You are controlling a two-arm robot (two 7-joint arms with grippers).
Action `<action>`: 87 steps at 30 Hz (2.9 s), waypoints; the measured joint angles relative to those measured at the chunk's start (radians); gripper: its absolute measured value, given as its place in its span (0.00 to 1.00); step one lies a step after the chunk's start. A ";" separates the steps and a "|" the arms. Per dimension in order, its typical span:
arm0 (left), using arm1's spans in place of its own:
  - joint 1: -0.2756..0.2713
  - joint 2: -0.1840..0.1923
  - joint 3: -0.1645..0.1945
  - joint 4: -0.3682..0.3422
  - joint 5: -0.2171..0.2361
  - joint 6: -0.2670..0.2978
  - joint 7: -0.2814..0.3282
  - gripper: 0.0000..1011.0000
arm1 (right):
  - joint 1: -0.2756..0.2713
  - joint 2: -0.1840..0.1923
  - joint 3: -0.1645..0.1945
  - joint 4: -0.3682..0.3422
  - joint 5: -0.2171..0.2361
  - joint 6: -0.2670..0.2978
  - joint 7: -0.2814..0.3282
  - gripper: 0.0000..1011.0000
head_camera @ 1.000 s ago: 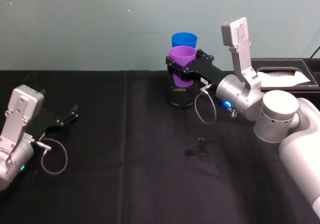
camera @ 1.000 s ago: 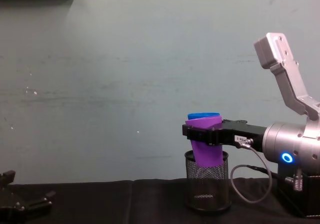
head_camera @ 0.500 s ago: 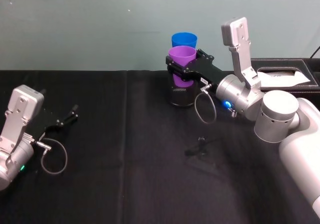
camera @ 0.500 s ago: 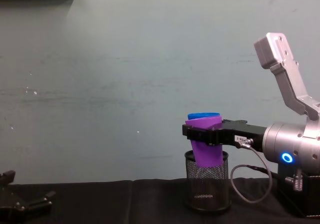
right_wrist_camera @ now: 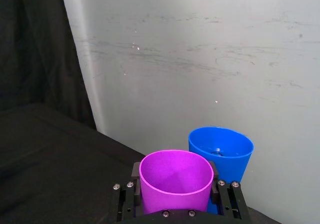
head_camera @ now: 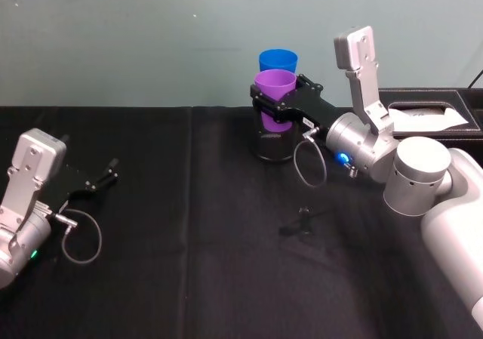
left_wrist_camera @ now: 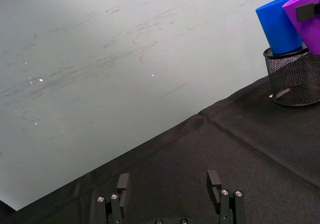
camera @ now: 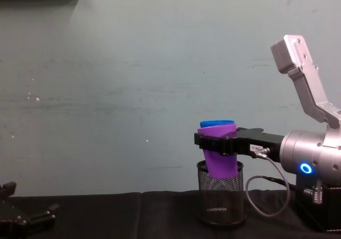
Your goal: Pick up one cup with a gripper and tap it against the other cup.
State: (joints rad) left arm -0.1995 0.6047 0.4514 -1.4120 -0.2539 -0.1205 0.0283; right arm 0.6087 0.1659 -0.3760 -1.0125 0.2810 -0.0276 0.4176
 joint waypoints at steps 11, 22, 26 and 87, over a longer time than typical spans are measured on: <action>0.000 0.000 0.000 0.000 0.000 0.000 0.000 0.99 | 0.000 0.000 0.000 0.000 0.000 0.000 0.000 0.74; 0.000 0.000 0.000 0.000 0.000 0.000 0.000 0.99 | 0.000 0.000 0.000 0.000 0.000 0.000 0.000 0.74; 0.000 0.000 0.000 0.000 0.000 0.000 0.000 0.99 | 0.000 0.000 0.000 0.000 0.000 0.000 0.000 0.74; 0.000 0.000 0.000 0.000 0.000 0.000 0.000 0.99 | -0.433 0.247 0.010 -0.474 0.174 -0.022 0.072 0.74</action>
State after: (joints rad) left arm -0.1995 0.6047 0.4514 -1.4120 -0.2539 -0.1205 0.0283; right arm 0.1756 0.4129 -0.3655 -1.4862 0.4545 -0.0497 0.4895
